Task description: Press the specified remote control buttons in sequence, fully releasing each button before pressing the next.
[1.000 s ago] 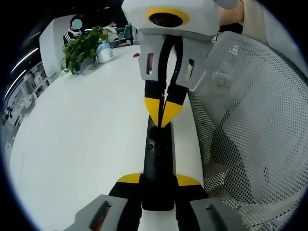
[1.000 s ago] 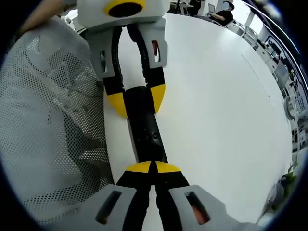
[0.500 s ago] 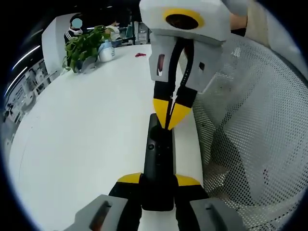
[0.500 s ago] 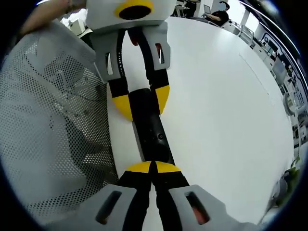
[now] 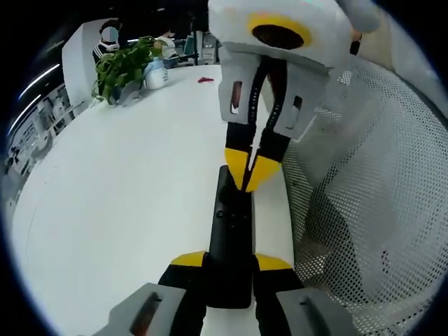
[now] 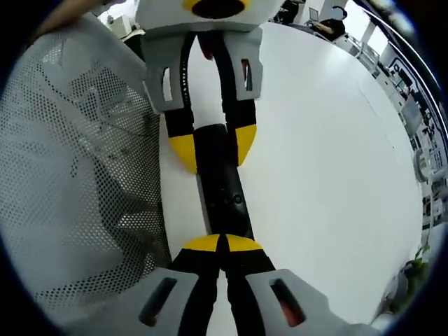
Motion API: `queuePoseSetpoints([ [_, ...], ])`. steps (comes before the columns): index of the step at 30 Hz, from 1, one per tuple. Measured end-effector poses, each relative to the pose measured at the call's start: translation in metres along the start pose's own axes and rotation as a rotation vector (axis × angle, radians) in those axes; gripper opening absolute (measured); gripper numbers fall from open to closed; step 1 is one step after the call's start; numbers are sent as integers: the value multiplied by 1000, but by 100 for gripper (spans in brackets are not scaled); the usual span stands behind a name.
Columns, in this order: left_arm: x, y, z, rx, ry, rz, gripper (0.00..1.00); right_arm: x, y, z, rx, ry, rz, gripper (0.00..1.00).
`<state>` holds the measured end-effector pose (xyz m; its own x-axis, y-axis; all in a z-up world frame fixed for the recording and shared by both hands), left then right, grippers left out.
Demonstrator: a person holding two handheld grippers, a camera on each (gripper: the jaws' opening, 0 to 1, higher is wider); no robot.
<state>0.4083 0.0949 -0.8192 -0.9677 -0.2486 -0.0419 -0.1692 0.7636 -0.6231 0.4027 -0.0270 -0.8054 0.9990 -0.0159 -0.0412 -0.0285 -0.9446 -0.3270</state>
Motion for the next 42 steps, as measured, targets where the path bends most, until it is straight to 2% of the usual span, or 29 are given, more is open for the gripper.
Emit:
queuePoseSetpoints([
  [2, 0, -1, 1, 2, -2, 23, 25, -2, 0, 1, -14, 26, -53, 0],
  [6, 1, -1, 1, 3, -2, 28, 25, -5, -1, 1, -21, 51, -57, 0],
  [12, 1, 0, 2, 7, -7, 34, 25, -7, 3, 0, 37, 99, 11, 0],
  [19, 1, -1, 2, 13, -10, 32, 25, -11, 0, 1, 76, 118, -32, 0],
  [24, 1, -1, 2, 13, -11, 31, 25, -9, -2, 2, 45, 109, -65, 0],
  [27, 1, -1, 3, 12, -11, 32, 25, -9, -4, 3, 5, 96, -136, 0],
  [31, 1, 0, 3, 11, -12, 36, 25, -11, -6, 4, -31, 102, -173, 0],
  [36, 1, 1, 4, 10, -13, 38, 25, -15, -9, 5, -102, 140, -302, 0],
  [42, 1, 2, 4, 13, -13, 33, 25, -16, -7, 5, -85, 163, -306, 0],
])
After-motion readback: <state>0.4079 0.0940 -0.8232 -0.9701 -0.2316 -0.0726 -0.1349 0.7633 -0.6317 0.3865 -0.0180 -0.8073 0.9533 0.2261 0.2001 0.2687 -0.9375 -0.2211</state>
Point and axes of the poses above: the point that each gripper's makers call its tool centre point, and the gripper's own axes: z roughly forward along the fingers, x roughly to its right, y roughly out of its underside, the point moved 7 cm from there along -z, roughly backward along the fingers, and after that the axes turned 8 degrees about -y, right-handed, at the moved point
